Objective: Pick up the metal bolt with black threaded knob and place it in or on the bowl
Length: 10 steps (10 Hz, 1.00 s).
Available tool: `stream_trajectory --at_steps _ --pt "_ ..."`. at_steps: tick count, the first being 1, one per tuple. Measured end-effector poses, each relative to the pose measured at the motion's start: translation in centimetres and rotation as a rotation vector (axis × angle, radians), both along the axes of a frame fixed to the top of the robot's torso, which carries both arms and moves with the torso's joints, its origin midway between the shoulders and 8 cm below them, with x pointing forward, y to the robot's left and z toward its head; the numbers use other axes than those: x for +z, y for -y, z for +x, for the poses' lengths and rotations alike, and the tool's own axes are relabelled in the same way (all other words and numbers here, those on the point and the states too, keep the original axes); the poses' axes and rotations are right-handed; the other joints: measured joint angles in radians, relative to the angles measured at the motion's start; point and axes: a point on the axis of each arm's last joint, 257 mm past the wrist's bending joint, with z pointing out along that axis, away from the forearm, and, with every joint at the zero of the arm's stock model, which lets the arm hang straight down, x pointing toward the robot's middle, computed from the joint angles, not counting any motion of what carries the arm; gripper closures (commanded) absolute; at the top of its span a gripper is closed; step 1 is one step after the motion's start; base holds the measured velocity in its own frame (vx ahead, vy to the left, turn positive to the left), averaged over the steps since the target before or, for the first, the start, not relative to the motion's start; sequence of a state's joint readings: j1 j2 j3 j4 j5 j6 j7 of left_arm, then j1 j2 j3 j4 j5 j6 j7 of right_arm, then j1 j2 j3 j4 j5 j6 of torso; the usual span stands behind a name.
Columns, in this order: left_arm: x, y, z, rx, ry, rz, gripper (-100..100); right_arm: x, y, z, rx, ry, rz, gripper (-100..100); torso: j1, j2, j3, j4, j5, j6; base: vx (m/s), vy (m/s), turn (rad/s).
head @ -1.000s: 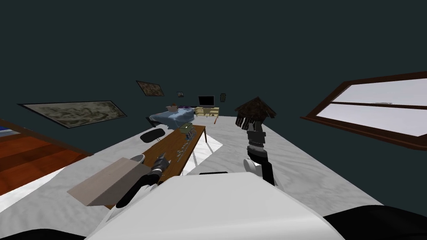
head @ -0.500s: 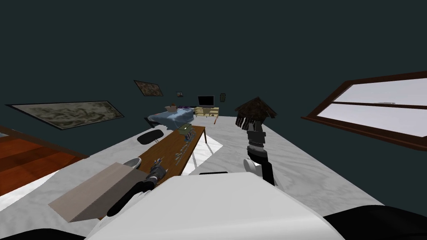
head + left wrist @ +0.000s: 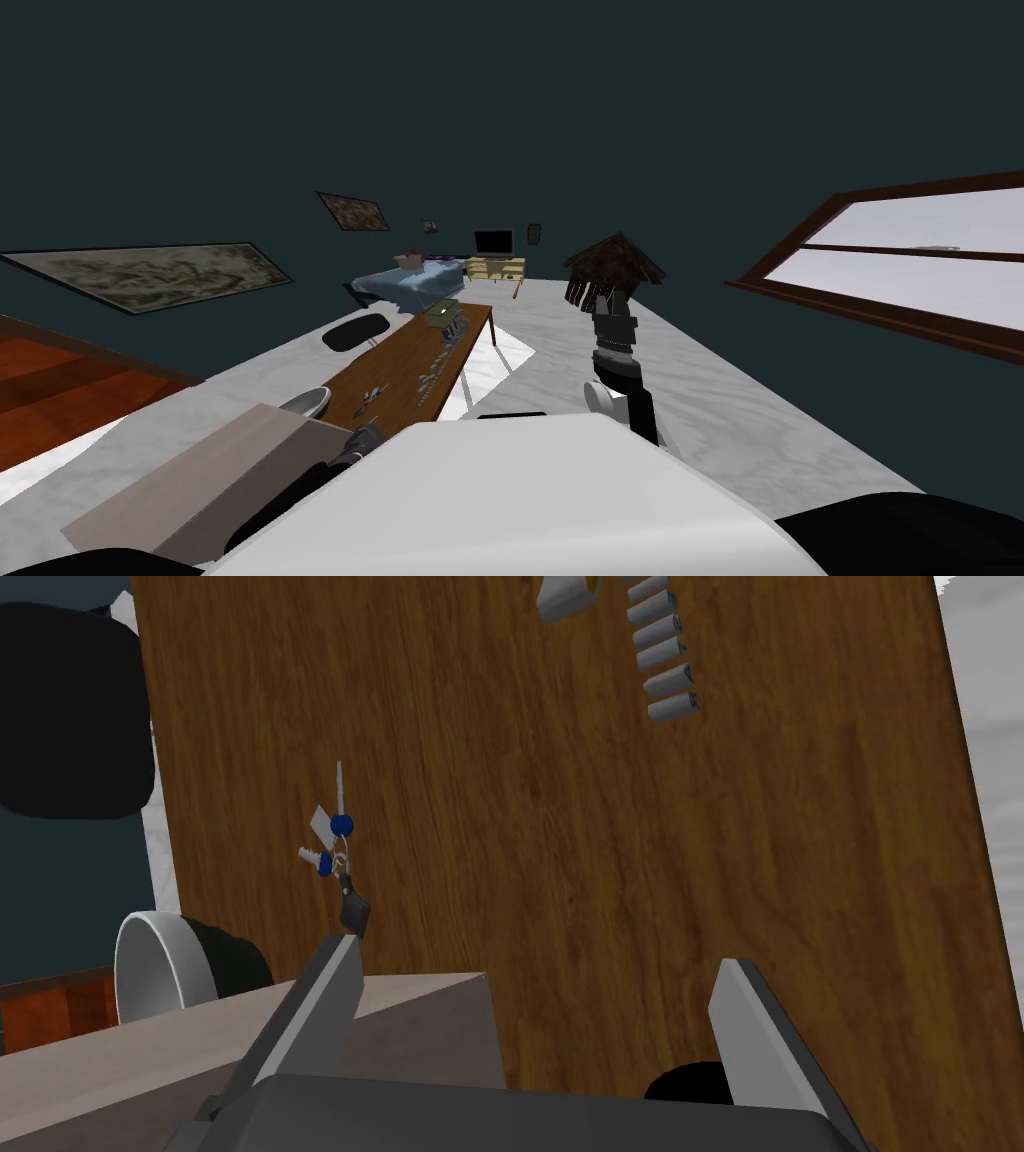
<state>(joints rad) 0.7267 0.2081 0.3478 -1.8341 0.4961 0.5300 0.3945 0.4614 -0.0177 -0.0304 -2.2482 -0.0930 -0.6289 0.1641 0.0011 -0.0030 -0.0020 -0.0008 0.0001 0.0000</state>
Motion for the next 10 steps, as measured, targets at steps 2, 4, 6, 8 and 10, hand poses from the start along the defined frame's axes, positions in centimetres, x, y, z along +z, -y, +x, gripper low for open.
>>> stream_trajectory --at_steps 2,4,6,8,10 --pt "-2.3 -0.1 -2.6 0.064 -0.053 -0.077 -100 0.0 0.0 0.0 0.0 0.0 0.0 0 0.001 0.0 0.0 0.0 0.0 0.0 0.065 0.044 -0.007" --pt "-3.6 -0.2 -5.2 0.124 -0.098 -0.146 -100 0.0 0.0 0.0 0.0 0.0 0.0 0 0.001 0.0 0.0 0.0 0.0 0.0 0.036 0.032 -0.001" --pt "-5.2 0.7 -7.8 0.184 -0.144 -0.214 -100 0.0 0.0 0.0 0.0 0.0 0.0 0 0.001 0.002 0.001 0.0 0.0 0.0 0.038 0.045 0.002" --pt "-6.6 0.6 -10.6 0.253 -0.188 -0.285 -100 0.0 0.0 0.0 0.0 0.0 0.0 0 0.002 0.001 0.001 0.0 0.0 0.0 0.038 0.048 0.003" --pt "-7.4 1.1 -12.9 0.312 -0.222 -0.342 -100 0.0 0.0 0.0 0.0 0.0 0.0 0 0.001 0.002 0.001 0.0 0.0 0.0 0.022 0.044 0.007"
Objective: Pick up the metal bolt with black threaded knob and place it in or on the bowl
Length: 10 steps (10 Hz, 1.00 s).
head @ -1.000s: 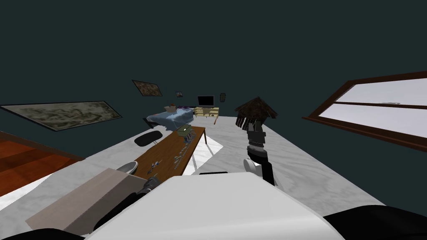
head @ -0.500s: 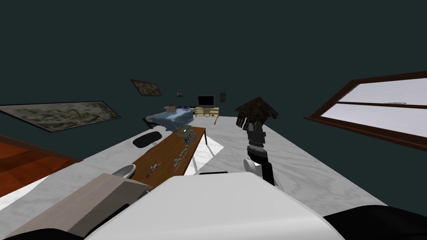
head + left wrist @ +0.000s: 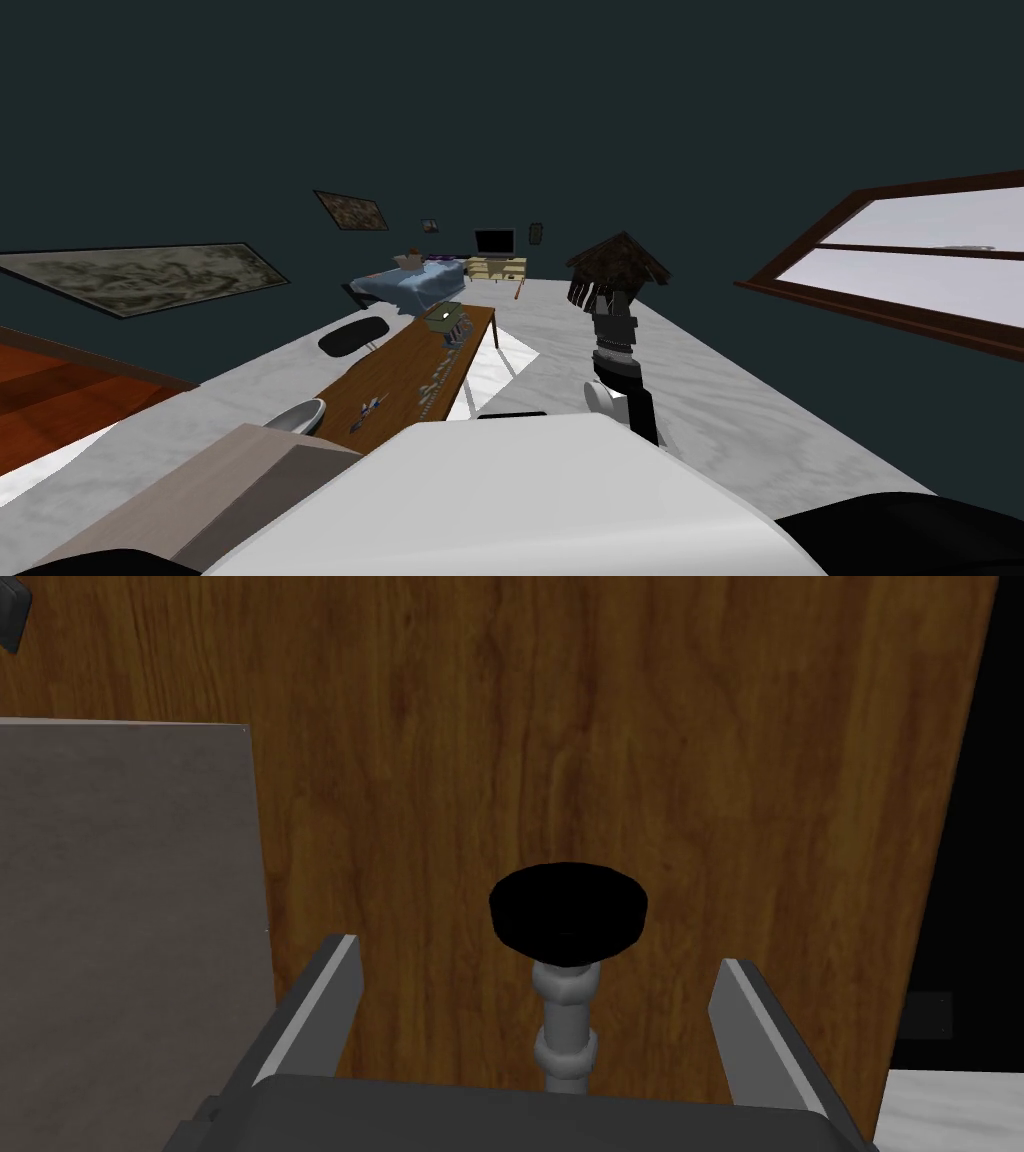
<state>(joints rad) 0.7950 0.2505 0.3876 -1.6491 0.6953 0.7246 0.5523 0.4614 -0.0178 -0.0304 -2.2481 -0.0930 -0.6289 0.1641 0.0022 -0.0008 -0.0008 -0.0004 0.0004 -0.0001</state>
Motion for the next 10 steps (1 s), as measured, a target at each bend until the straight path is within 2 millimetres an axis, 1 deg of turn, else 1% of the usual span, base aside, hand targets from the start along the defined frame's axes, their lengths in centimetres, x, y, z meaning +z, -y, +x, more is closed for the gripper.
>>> stream_trajectory --at_steps 2,3,4,7,9,10 --pt "-1.1 0.5 -2.4 0.066 -0.038 -0.062 -100 0.0 0.0 0.0 0.0 0.0 0.0 0 0.0 0.001 0.0 0.0 0.0 0.0 0.011 0.028 0.005" --pt "-1.2 0.6 -2.6 0.071 -0.041 -0.066 0 0.0 0.0 0.0 0.0 0.0 0.0 0 -0.001 0.001 0.001 0.0 0.0 0.0 0.0 0.0 0.0" --pt "-1.2 0.6 -2.6 0.07 -0.04 -0.066 -100 0.0 0.0 0.0 0.0 0.0 0.0 0 -0.002 0.001 0.001 0.0 0.0 0.0 -0.025 0.003 -0.027" --pt "-2.6 0.4 -1.2 0.078 -0.04 -0.066 -100 0.0 0.0 0.0 0.0 0.0 0.0 0 -0.002 0.004 0.002 0.001 0.0 0.0 -0.047 0.007 -0.032" --pt "-3.3 0.4 -0.6 0.083 -0.04 -0.066 -100 0.0 0.0 0.0 0.0 0.0 0.0 0 -0.002 0.004 0.003 0.001 -0.001 0.0 -0.03 0.003 -0.012" --pt "-3.3 0.4 -0.6 0.083 -0.04 -0.066 100 0.0 0.0 0.0 0.0 0.0 0.0 0 -0.003 0.003 0.002 0.001 -0.001 0.0 0.0 0.0 0.0"
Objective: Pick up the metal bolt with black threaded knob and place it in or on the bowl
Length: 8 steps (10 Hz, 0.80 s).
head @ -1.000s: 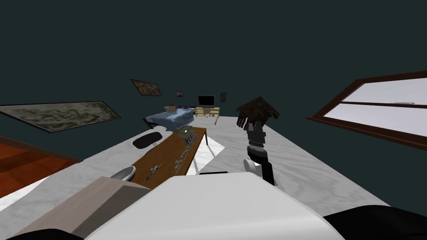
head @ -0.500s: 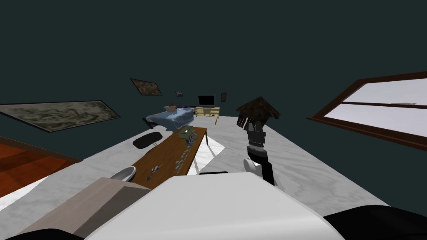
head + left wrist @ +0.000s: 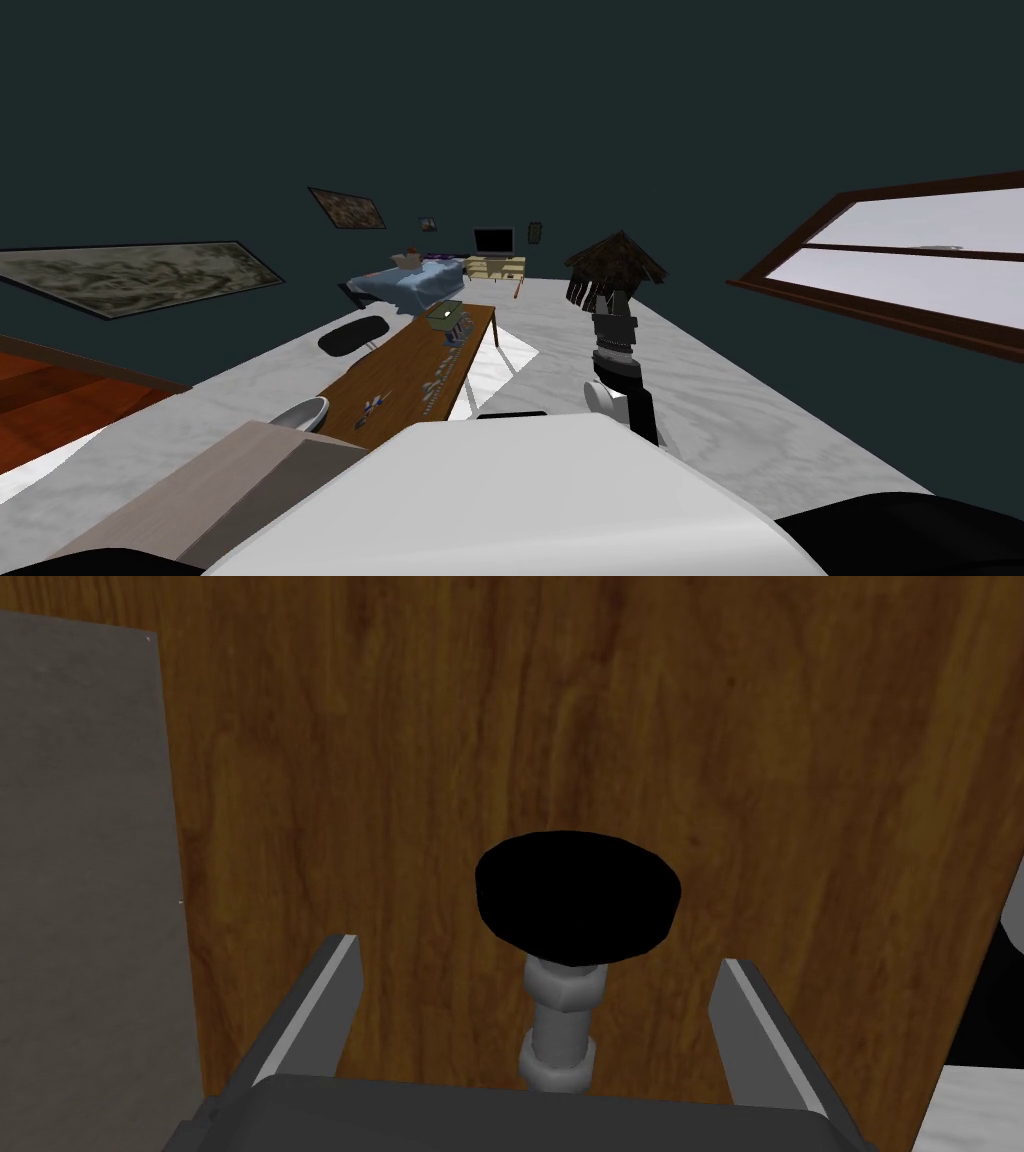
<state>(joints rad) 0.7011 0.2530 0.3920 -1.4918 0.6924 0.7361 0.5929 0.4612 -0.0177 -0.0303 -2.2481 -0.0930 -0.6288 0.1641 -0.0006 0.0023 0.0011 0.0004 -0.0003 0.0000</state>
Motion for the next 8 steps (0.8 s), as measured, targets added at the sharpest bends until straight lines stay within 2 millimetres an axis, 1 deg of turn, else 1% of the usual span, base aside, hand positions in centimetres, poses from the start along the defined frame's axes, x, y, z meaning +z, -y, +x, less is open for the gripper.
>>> stream_trajectory --at_steps 4,5,6,8 --pt "0.0 0.02 -0.01 0.001 0.0 -0.001 100 0.0 0.0 0.0 0.0 0.0 0.0 0 0.0 -0.002 -0.001 -0.001 0.0 0.0 0.0 0.0 0.0" --pt "-0.01 0.02 -0.02 0.001 0.0 -0.001 0 0.0 0.0 0.0 0.0 0.0 0.0 0 0.0 -0.002 -0.001 0.0 0.0 0.0 0.0 0.0 0.0" --pt "-0.01 0.02 -0.02 0.001 0.0 -0.001 100 0.0 0.0 0.0 0.0 0.0 0.0 0 0.0 -0.002 -0.001 0.0 0.0 0.0 0.033 -0.003 0.042" --pt "0.7 -0.07 -0.78 -0.004 0.0 0.001 100 0.0 0.0 0.0 0.0 0.0 0.0 0 0.0 -0.005 -0.003 -0.001 0.0 0.0 0.053 -0.006 0.027"
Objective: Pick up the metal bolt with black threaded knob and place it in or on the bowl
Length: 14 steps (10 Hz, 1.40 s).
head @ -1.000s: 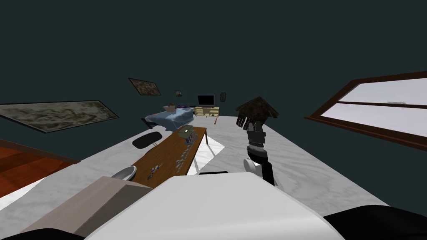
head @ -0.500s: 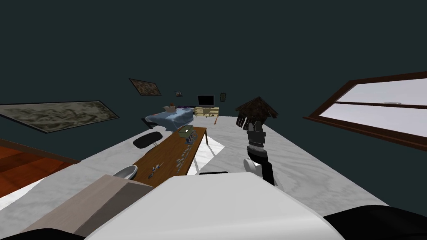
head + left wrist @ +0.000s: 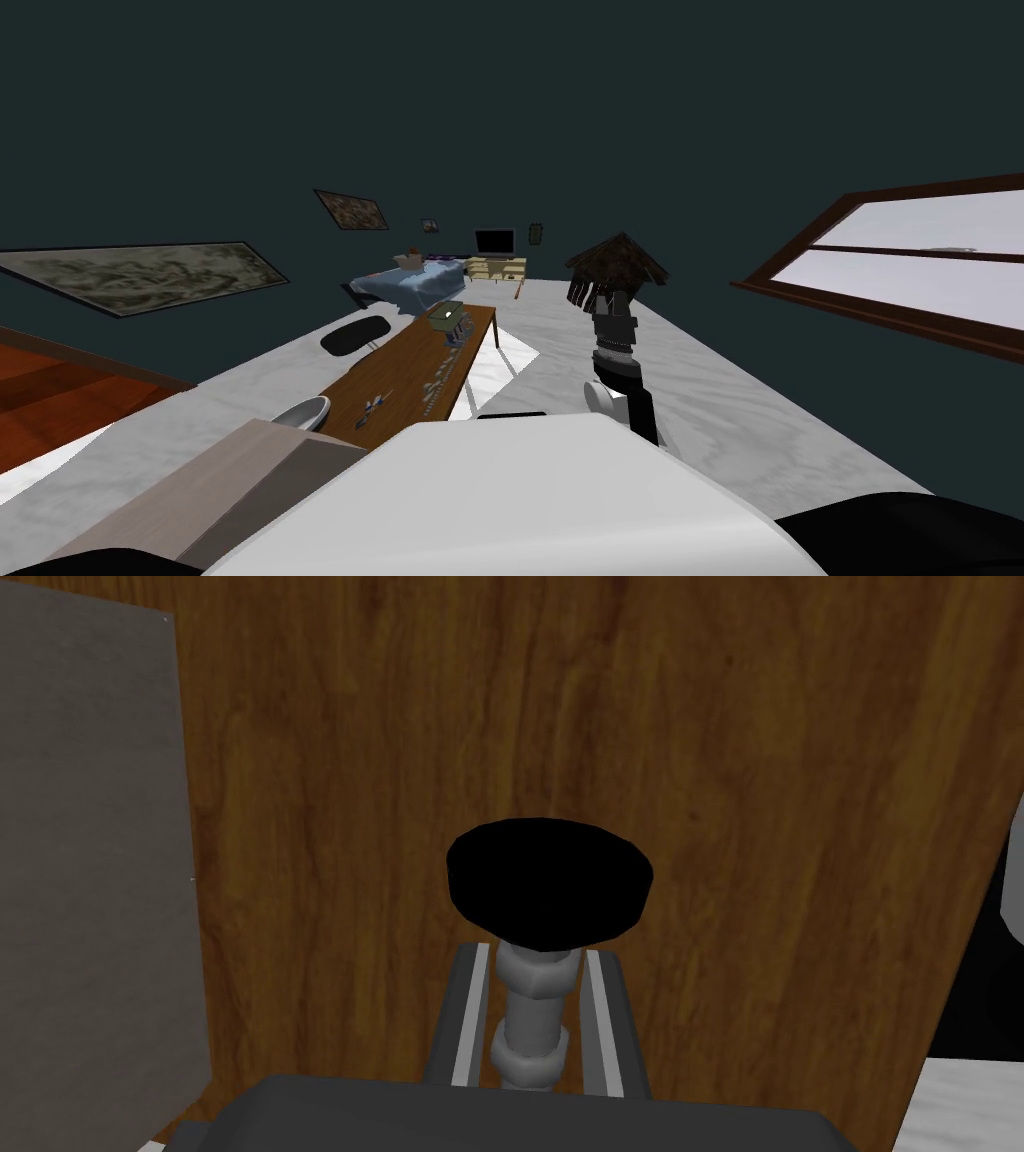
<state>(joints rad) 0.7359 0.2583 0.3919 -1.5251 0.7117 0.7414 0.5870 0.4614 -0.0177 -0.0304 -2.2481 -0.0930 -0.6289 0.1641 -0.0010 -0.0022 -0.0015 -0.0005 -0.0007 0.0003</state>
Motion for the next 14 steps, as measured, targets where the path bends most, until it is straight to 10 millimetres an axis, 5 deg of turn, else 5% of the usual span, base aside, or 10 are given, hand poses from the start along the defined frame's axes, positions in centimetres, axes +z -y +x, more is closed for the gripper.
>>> stream_trajectory --at_steps 3,4,5,14 --pt "1.2 0.3 -1.1 -0.008 0.001 0.0 100 0.0 0.0 0.0 0.0 0.0 0.0 0 0.0 0.0 0.0 0.0 0.0 0.0 0.032 -0.006 0.016" --pt "1.2 0.3 -1.1 -0.008 0.001 0.0 0 0.0 0.0 0.0 0.0 0.0 0.0 0 0.0 0.001 0.001 0.0 0.0 0.0 0.0 0.0 0.0" --pt "1.2 0.3 -1.1 -0.008 0.001 0.0 100 0.0 0.0 0.0 0.0 0.0 0.0 0 0.001 0.002 0.001 0.001 0.0 0.0 -0.113 -0.025 -0.206" --pt "3.5 -6.4 -7.6 -0.219 -0.178 0.139 100 0.0 0.0 0.0 0.0 0.0 0.0 0 0.003 0.02 0.011 0.002 -0.001 0.003 -0.233 0.0 -0.243"
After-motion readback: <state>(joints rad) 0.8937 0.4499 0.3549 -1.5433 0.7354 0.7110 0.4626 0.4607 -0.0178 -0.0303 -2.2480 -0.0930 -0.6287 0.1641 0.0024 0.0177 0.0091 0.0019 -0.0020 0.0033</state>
